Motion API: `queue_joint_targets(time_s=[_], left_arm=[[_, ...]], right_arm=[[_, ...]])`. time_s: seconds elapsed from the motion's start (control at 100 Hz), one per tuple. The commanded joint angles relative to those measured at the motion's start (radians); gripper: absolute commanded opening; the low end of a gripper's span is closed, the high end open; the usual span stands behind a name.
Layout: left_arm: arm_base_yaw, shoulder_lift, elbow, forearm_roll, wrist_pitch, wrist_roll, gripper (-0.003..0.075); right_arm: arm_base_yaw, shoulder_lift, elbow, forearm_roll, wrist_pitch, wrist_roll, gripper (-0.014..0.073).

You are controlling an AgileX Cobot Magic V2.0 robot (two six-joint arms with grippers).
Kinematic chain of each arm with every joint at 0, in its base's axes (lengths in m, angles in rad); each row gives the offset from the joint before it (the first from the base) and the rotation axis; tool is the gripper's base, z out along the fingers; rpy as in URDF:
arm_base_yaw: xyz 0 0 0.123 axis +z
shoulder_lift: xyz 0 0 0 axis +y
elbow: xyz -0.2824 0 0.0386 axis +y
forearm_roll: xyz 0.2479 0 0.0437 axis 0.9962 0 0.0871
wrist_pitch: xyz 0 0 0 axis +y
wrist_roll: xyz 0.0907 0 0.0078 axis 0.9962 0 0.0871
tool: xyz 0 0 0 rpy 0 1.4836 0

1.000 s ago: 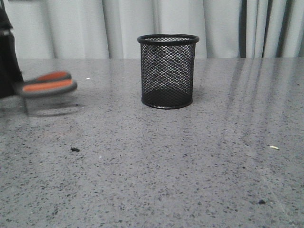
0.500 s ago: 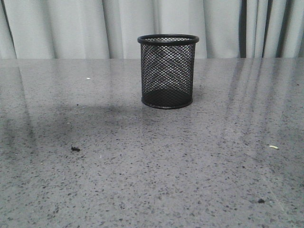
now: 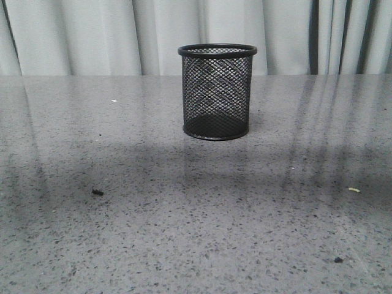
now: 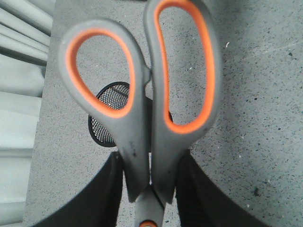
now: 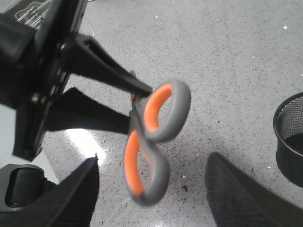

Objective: Put scissors into bucket

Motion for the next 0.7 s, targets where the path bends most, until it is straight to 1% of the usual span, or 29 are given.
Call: queue_joint_targets(time_s=[0.0, 0.13, 0.32, 0.38, 0.43, 0.48, 0.52, 0.53, 0.55, 0.58, 0.59, 0.63, 0.66, 0.69], left_arm=[[-0.008, -0.034, -0.026, -0.049, -0.044, -0.01, 0.0073], [-0.008, -0.034, -0.026, -0.049, -0.044, -0.01, 0.0073], [-0.008, -0.034, -0.026, -0.049, -0.044, -0.01, 0.0073], [-0.008, -0.034, -0.026, -0.049, -0.046, -0.01, 0.0073], [-0.008, -0.034, -0.026, -0.049, -0.048, -0.01, 0.0073], [-0.008, -0.034, -0.026, -0.049, -0.055, -0.01, 0.0073], [-0.008, -0.034, -0.026, -0.049, -0.06, -0.01, 0.0073], [-0.008, -0.034, -0.026, -0.049, -0.06, -0.01, 0.0073], [-0.008, -0.034, -0.026, -0.049, -0.063, -0.01, 0.0073], [-0.008, -0.034, -0.026, -0.051, -0.063, -0.01, 0.0075], [-0.008, -0.034, -0.026, -0.055, -0.063, -0.01, 0.0076], [-0.008, -0.034, -0.026, -0.075, -0.061, -0.01, 0.0088], [-0.008, -0.034, -0.026, -0.098, -0.06, -0.01, 0.0113], [-0.008, -0.034, -0.026, -0.116, -0.06, -0.01, 0.0164]], right_arm=[[0.001, 0.021, -0.052, 0.014, -0.06, -0.013, 0.0421], [0.001, 0.074, -0.056, 0.021, -0.103, -0.013, 0.042], [0.001, 0.115, -0.056, 0.041, -0.128, -0.013, 0.0419], [0.001, 0.115, -0.056, 0.06, -0.149, -0.047, 0.04], [0.001, 0.115, -0.056, 0.09, -0.163, -0.078, 0.0347], [0.001, 0.115, -0.056, 0.12, -0.162, -0.094, 0.0253], [0.001, 0.115, -0.056, 0.132, -0.158, -0.104, 0.0146], [0.001, 0.115, -0.056, 0.135, -0.153, -0.106, 0.0106], [0.001, 0.115, -0.056, 0.137, -0.148, -0.111, 0.0064], [0.001, 0.115, -0.056, 0.137, -0.143, -0.119, -0.0044], [0.001, 0.115, -0.056, 0.137, -0.141, -0.127, -0.0065], [0.001, 0.115, -0.056, 0.137, -0.139, -0.137, -0.0066], [0.001, 0.115, -0.056, 0.137, -0.133, -0.15, -0.0066], [0.001, 0.115, -0.056, 0.137, -0.129, -0.152, -0.0066]])
